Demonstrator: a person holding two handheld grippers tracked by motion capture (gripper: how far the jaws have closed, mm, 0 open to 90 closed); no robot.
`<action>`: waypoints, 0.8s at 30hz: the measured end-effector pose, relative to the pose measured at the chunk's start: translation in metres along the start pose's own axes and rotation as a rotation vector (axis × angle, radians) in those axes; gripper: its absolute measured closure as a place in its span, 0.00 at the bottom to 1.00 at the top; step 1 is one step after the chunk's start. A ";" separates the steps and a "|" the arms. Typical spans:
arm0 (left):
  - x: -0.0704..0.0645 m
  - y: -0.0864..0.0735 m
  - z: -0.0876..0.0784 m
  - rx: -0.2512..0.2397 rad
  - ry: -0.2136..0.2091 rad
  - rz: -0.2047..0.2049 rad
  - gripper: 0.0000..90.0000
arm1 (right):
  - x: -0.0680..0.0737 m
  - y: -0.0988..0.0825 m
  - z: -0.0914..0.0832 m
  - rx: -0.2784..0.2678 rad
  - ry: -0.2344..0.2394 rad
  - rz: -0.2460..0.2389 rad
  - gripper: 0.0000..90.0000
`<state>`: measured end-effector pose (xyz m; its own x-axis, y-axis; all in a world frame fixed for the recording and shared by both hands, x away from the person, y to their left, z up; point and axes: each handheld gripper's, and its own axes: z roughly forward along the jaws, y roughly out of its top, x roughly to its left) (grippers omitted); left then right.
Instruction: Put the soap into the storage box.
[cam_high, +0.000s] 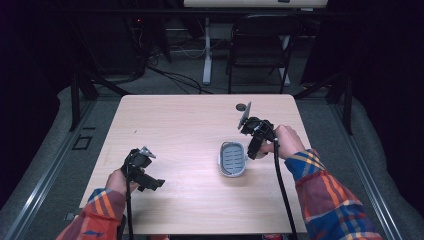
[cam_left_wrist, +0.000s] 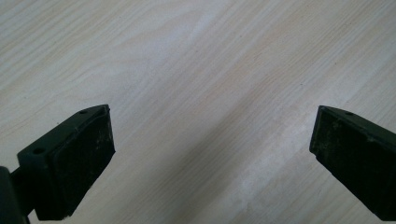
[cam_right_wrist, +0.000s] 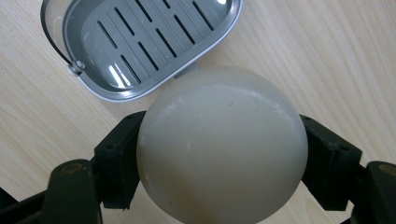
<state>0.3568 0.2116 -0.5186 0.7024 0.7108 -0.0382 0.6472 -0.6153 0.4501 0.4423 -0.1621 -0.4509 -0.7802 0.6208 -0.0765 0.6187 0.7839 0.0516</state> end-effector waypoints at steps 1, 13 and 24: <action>0.000 0.000 0.000 0.000 0.000 -0.001 0.00 | 0.000 0.001 -0.001 0.005 -0.005 -0.009 0.27; 0.000 0.000 0.001 0.001 -0.002 -0.001 0.00 | 0.010 0.021 0.000 -0.011 0.001 -0.042 0.27; 0.000 -0.001 0.000 0.007 0.001 -0.001 0.00 | 0.021 0.040 0.009 -0.011 0.018 -0.081 0.27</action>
<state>0.3563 0.2120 -0.5191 0.7013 0.7118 -0.0382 0.6500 -0.6166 0.4441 0.4508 -0.1178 -0.4591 -0.8291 0.5556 -0.0631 0.5528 0.8314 0.0566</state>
